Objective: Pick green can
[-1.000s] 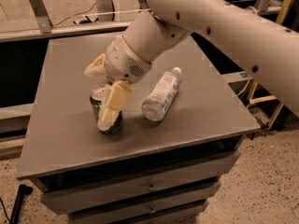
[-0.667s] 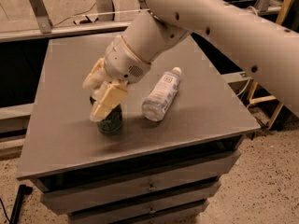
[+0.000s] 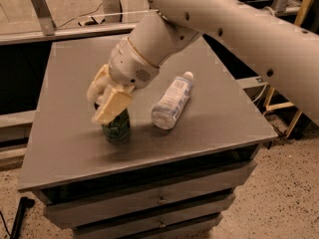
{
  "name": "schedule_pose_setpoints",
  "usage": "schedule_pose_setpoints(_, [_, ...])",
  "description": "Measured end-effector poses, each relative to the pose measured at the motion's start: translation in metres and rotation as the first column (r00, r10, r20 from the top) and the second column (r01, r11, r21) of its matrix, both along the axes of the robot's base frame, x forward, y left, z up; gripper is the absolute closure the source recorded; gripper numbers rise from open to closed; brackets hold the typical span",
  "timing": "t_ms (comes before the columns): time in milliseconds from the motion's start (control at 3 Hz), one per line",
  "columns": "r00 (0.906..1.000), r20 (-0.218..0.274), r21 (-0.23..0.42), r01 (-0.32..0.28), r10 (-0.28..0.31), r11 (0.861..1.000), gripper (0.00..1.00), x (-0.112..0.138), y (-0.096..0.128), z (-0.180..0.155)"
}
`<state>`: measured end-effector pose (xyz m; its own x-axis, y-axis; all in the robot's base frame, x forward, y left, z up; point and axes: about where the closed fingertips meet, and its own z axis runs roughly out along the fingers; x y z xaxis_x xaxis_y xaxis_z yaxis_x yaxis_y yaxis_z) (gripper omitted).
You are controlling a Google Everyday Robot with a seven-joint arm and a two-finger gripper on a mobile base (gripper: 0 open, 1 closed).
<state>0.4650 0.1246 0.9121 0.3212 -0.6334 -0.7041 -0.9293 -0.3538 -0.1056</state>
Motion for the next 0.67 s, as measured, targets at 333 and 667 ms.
schedule_pose_setpoints(333, [0.9999,0.002,0.010,-0.013,0.013,1.000,1.00,0.000,0.002,0.005])
schedule_pose_setpoints(667, [0.9967,0.074,0.073,-0.039,0.034,0.997,1.00,0.005,0.000,0.050])
